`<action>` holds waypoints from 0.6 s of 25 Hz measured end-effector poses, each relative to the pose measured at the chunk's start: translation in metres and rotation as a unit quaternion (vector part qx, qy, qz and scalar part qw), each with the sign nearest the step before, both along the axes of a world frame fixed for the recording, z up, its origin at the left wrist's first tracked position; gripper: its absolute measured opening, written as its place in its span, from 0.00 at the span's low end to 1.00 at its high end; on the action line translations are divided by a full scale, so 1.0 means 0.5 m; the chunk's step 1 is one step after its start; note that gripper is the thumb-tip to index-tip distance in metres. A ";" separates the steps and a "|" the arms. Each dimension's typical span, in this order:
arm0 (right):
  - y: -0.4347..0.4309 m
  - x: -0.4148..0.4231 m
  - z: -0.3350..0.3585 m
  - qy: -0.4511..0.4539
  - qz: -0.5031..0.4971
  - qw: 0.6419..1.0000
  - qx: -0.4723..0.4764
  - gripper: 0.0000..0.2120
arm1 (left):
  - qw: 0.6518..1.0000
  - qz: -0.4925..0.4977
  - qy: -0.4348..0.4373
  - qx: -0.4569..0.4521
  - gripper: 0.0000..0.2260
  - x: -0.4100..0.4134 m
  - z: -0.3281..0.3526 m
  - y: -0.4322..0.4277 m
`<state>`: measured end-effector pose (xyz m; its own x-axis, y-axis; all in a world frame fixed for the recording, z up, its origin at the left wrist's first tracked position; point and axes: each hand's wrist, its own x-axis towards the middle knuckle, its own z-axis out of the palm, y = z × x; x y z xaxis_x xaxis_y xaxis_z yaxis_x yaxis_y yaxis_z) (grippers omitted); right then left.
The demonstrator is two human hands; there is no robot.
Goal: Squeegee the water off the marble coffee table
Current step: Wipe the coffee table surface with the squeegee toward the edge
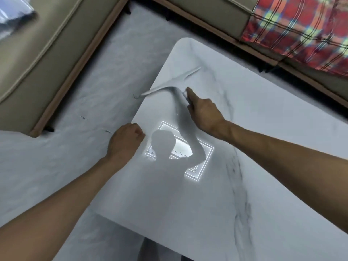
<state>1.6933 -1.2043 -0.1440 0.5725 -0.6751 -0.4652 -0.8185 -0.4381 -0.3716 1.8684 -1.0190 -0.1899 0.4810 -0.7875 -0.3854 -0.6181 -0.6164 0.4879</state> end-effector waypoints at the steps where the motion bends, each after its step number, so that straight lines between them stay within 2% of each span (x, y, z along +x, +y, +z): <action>1: 0.038 -0.040 0.001 0.006 0.045 0.999 0.010 0.27 | 1.000 0.028 -0.006 0.002 0.07 0.004 0.006 0.009; 4: 0.108 -0.152 0.044 0.058 0.125 0.990 0.041 0.26 | 0.995 0.092 -0.010 0.025 0.11 0.021 0.020 0.043; 7: 0.108 -0.192 0.093 0.106 0.163 0.980 0.042 0.25 | 0.992 0.108 -0.014 0.061 0.14 0.038 0.028 0.088; 10: 0.089 -0.109 0.095 0.030 0.144 0.989 0.023 0.24 | 0.988 0.134 0.012 0.071 0.07 0.041 0.022 0.126; 11: 0.088 -0.063 0.080 0.005 0.139 0.990 0.016 0.24 | 0.985 0.149 0.032 0.084 0.09 0.039 0.019 0.136; 13: 0.106 0.012 0.049 -0.015 0.153 0.988 0.011 0.25 | 0.977 0.152 0.070 0.133 0.20 0.030 0.009 0.157; 15: 0.135 0.023 0.023 -0.008 0.186 0.983 0.007 0.25 | 0.972 0.139 0.086 0.169 0.25 0.017 -0.003 0.172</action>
<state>1.7049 -1.1368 -0.1327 0.7857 -0.4114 -0.4619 -0.5970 -0.6998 -0.3922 1.8768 -0.9330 -0.1915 0.5635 -0.4506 -0.6924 -0.3320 -0.8910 0.3097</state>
